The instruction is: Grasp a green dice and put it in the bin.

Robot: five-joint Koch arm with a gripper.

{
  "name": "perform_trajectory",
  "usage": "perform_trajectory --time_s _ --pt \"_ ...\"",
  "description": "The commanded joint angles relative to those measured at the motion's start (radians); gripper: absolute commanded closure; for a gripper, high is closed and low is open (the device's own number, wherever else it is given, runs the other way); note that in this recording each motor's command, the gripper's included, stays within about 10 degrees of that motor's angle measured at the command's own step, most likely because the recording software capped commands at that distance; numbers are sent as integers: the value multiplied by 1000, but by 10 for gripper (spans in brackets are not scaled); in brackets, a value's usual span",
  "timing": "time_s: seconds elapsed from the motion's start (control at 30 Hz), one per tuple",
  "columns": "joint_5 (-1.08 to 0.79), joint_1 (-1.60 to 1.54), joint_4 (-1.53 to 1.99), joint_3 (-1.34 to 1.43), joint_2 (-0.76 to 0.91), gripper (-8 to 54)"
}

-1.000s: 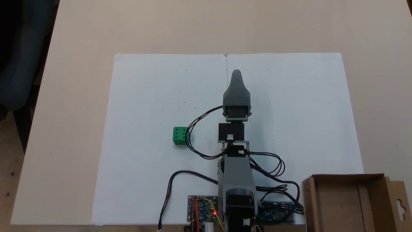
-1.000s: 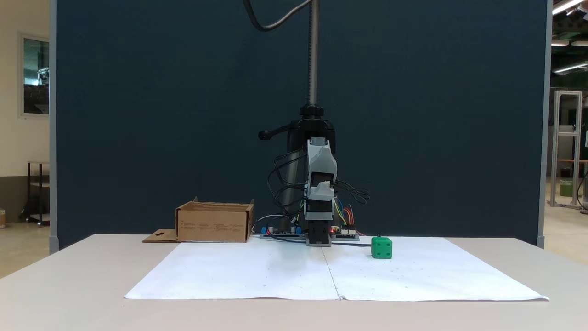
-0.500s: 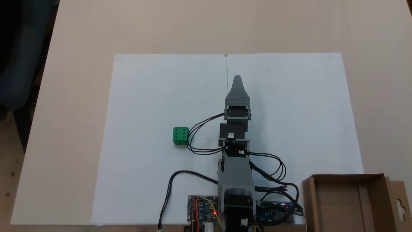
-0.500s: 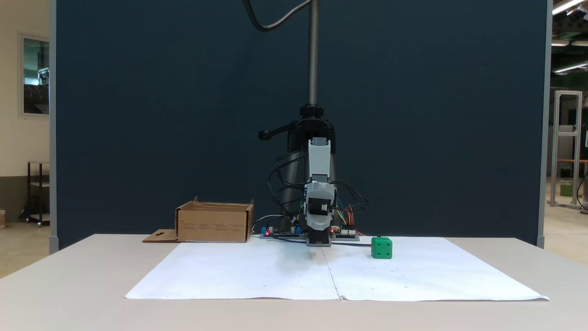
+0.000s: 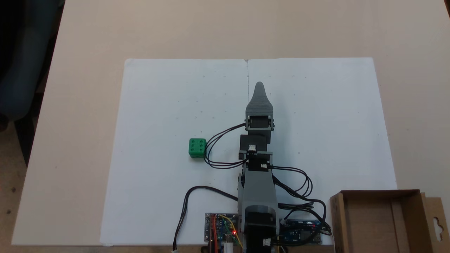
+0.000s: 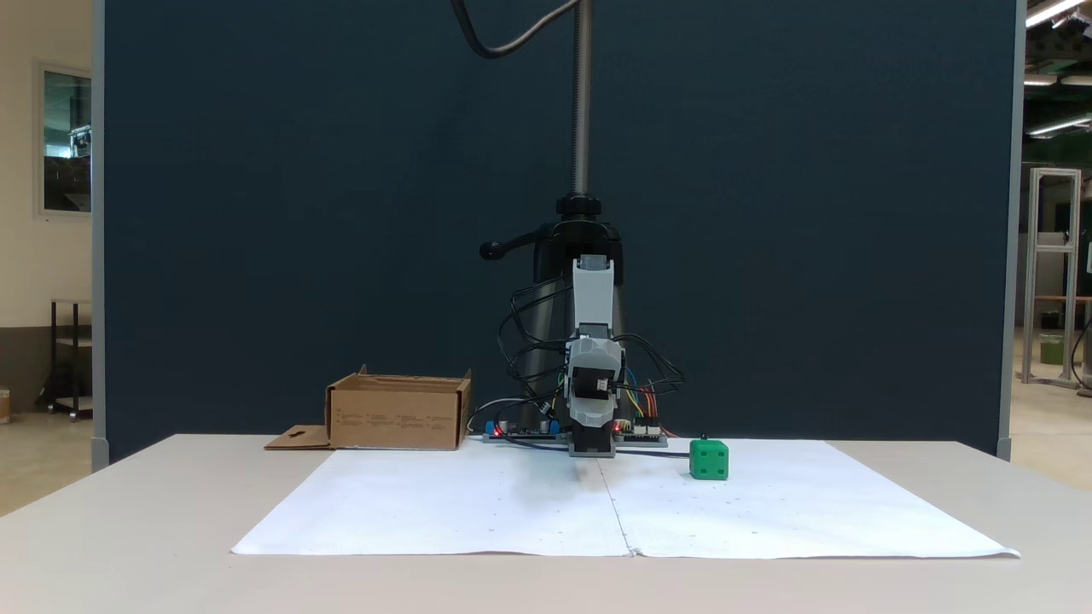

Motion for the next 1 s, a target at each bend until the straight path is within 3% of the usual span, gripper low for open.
perform_trajectory --time_s 0.0,0.97 --pt "-15 14 -28 71 109 33" --pt "-14 17 -23 71 109 22"
